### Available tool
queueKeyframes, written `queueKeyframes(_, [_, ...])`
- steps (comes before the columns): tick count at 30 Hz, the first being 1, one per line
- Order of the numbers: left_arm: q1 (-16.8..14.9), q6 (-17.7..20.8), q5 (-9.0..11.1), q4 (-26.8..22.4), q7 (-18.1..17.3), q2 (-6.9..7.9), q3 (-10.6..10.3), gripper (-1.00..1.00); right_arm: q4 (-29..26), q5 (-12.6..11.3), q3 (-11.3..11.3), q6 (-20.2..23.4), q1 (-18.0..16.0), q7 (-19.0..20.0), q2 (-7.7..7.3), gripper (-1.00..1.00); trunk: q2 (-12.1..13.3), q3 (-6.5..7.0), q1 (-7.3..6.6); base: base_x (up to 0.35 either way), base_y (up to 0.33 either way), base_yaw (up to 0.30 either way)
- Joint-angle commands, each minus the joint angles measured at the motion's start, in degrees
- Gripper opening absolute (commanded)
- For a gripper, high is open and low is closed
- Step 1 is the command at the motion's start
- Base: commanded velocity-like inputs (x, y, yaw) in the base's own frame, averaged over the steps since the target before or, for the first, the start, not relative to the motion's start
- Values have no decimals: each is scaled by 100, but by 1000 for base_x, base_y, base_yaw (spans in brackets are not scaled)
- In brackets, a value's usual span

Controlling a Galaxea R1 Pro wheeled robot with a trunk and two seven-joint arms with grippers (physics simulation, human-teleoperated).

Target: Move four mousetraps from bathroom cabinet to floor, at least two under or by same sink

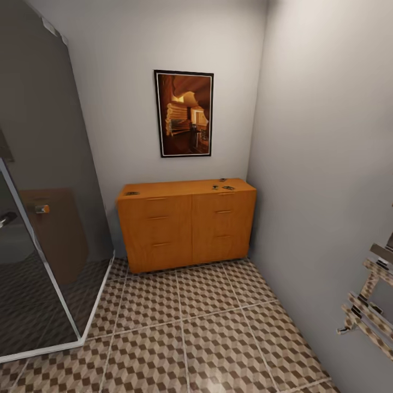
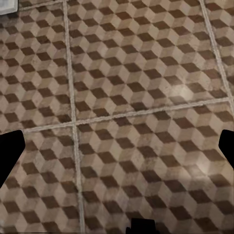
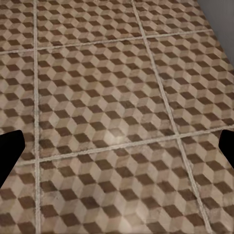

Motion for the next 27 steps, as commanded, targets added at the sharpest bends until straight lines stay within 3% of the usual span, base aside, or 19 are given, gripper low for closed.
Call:
queueKeyframes(1, [2, -9, 2, -6, 12, -2, 1, 100, 3, 35, 8, -11, -3, -37, 0, 100, -3, -5, 1, 59, -107, 255])
queueKeyframes(11, [2, -9, 8, -6, 11, -6, 0, 100, 2, 35, 8, -11, -3, -37, 0, 100, -3, -5, 1, 92, -204, 219])
queueKeyframes(27, [2, -9, 9, -5, 10, -7, -1, 100, 2, 35, 8, -35, -3, -37, 0, 100, -3, -6, 1, 169, -277, 24])
